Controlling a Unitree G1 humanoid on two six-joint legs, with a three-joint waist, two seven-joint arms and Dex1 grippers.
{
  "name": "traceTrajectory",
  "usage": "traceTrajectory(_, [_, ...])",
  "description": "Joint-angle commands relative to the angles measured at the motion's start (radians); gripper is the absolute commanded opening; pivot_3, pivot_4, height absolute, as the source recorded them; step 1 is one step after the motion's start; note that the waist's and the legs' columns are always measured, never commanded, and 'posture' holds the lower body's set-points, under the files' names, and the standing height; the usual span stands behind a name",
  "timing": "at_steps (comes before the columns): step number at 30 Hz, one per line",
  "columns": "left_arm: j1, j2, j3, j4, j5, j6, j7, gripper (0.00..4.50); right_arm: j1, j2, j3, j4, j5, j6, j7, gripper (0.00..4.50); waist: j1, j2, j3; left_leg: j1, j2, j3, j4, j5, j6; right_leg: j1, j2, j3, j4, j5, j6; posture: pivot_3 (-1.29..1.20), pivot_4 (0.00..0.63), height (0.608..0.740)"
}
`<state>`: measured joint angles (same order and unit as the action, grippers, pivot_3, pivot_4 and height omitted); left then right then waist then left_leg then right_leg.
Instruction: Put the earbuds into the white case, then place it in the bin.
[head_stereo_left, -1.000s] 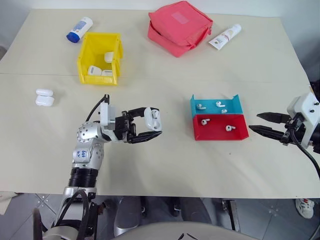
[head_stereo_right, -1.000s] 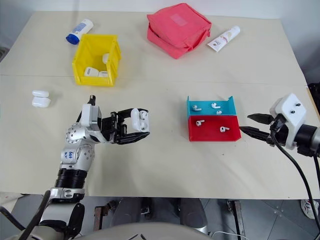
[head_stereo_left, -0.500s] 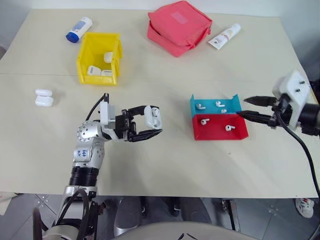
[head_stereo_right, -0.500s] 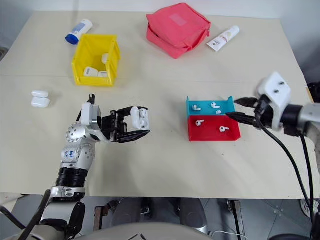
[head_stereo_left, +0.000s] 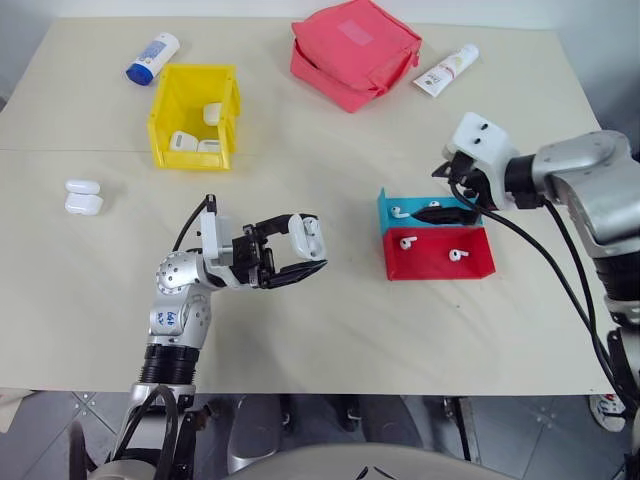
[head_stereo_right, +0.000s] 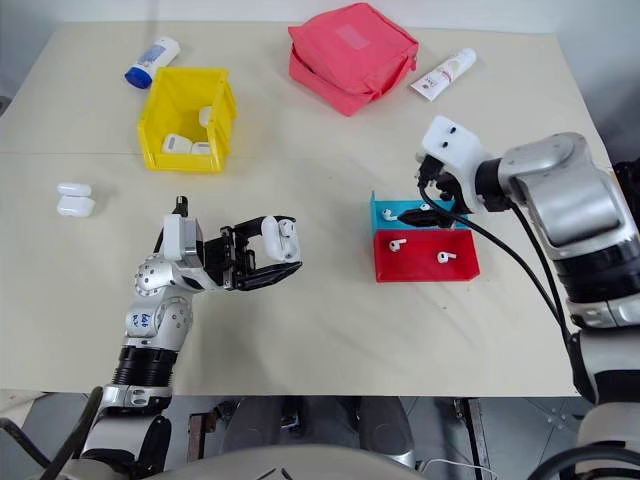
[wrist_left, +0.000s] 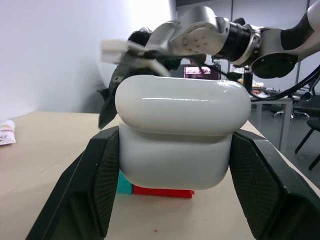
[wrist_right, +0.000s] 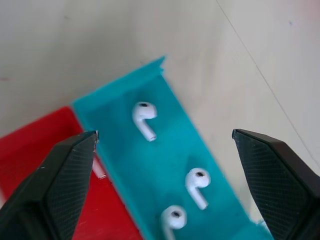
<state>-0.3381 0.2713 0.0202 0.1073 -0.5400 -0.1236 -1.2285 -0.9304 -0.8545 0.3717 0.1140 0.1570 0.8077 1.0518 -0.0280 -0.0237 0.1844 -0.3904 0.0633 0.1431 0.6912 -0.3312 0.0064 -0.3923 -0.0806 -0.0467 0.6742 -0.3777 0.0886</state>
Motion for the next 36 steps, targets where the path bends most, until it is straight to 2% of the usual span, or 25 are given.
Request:
traceTrajectory(1, [0.011,-0.005,-0.003,-0.052,0.0,-0.022,0.018,2.88,-0.066,0.03,0.041,0.085,-0.072,-0.024,0.015,3.92,-0.002,0.0,0.0,0.0,0.0,0.0,0.0,0.0,0.0,0.0,0.0,0.0,0.0,0.0,0.0,0.0,0.15,0.74])
traceTrajectory(4, [0.018,-0.007,-0.007,-0.061,0.001,-0.023,0.029,2.88,-0.097,0.045,0.083,0.143,-0.125,-0.048,0.04,2.96,-0.001,0.0,0.0,0.0,0.0,0.0,0.0,0.0,0.0,0.0,0.0,0.0,0.0,0.0,0.0,0.0,0.15,0.74])
traceTrajectory(7, [0.023,-0.007,-0.01,-0.068,0.001,-0.025,0.036,2.88,-0.111,0.052,0.099,0.163,-0.151,-0.053,0.073,2.96,0.0,0.0,0.0,0.0,0.0,0.0,0.0,0.0,0.0,0.0,0.0,0.0,0.0,0.0,0.0,0.0,0.15,0.74])
traceTrajectory(9, [0.026,-0.007,-0.011,-0.071,0.001,-0.027,0.04,2.88,-0.129,0.061,0.104,0.179,-0.167,-0.044,0.092,2.65,-0.001,0.0,0.0,0.0,0.0,0.001,0.0,0.0,0.0,0.0,0.0,0.0,0.0,0.0,0.0,0.0,0.15,0.74])
traceTrajectory(11, [0.034,-0.007,-0.013,-0.078,0.001,-0.029,0.044,2.88,-0.142,0.066,0.11,0.202,-0.193,-0.049,0.097,2.14,-0.002,0.0,0.0,0.0,0.0,0.001,0.0,0.0,0.0,0.0,0.0,0.0,0.001,0.0,0.0,0.0,0.15,0.74])
traceTrajectory(20, [0.067,-0.005,-0.039,-0.118,-0.004,-0.02,0.042,2.88,-0.14,0.072,0.119,0.256,-0.247,-0.045,0.126,2.14,-0.001,0.0,0.0,0.0,0.0,0.001,0.0,0.0,0.0,-0.001,0.0,0.0,0.001,0.0,0.0,0.0,0.15,0.74])
traceTrajectory(36, [0.084,-0.001,-0.053,-0.144,-0.004,-0.015,0.056,2.88,-0.178,0.154,0.128,0.455,-0.33,-0.083,0.123,2.14,-0.003,0.001,0.0,0.0,0.0,0.001,0.001,0.0,0.0,-0.001,0.0,0.001,0.002,0.0,0.0,0.0,0.15,0.74])
